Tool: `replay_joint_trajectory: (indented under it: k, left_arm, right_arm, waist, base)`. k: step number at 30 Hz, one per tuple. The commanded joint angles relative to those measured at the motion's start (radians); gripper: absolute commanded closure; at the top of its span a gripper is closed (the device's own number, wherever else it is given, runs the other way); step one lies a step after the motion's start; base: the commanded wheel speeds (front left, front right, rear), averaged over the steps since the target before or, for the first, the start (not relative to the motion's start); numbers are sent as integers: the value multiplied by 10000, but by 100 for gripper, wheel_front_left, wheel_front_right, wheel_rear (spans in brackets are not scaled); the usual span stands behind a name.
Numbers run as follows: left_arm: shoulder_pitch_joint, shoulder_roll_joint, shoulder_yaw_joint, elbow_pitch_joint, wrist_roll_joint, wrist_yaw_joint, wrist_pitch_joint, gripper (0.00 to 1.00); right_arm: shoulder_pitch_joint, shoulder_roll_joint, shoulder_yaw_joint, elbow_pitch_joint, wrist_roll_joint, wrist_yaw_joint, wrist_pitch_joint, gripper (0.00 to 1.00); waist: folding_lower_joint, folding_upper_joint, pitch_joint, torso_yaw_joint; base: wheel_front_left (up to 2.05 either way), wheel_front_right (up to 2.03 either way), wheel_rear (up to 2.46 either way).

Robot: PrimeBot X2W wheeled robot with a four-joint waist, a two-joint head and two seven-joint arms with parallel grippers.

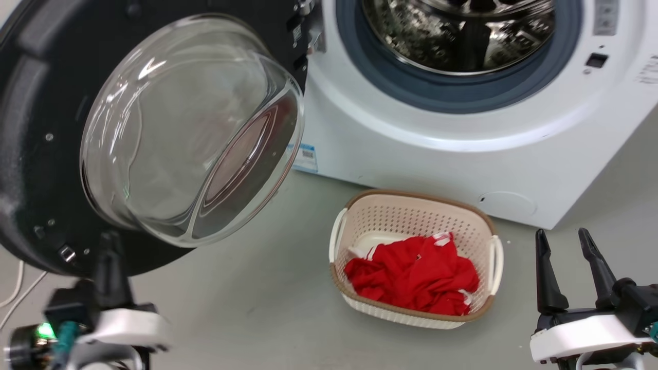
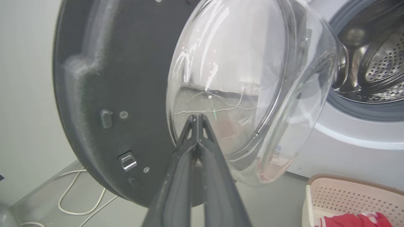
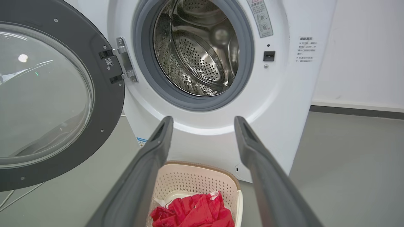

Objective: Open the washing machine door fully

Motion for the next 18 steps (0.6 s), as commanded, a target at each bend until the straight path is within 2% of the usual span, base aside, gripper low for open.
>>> replay_joint_trajectory:
  k: [1,6,7,9,11,13,18]
  left_arm:
    - [181,-88,-208,-118,89,-78,12,100]
    - [235,-437,-1024,-131,230,-385,99,100]
    - [153,-476,-1102,-56,235,-445,96,95]
    - [-14,-611,-1359,116,239,-612,88,73]
    - [-126,-686,-1552,317,252,-738,77,43]
    - [-261,-749,-1666,521,217,-851,66,0]
    - [-583,-966,-1983,930,299,-1054,38,0]
  right_arm:
    - [91,17,22,69,33,-6,-81,0]
    - [177,14,46,184,-62,-6,-148,0]
    - [162,16,83,195,-77,-6,-157,0]
    - [192,17,59,183,-138,-6,-162,0]
    - [226,14,55,167,-185,-6,-163,0]
    - [261,14,57,169,-210,-6,-145,0]
    - [338,16,-34,78,-341,-6,-55,0]
  waist:
    - [0,-1,-315,-281]
    - [0,-1,-668,-813]
    - [0,-1,-729,-948]
    - [0,-1,-833,-1188]
    - [0,-1,-924,-1450]
    - [0,-1,-1042,-1706]
    - [0,-1,-1216,-2320]
  base:
    - [0,0,0]
    - [0,0,0]
    - [0,0,0]
    - [0,0,0]
    - [0,0,0]
    - [0,0,0]
    - [0,0,0]
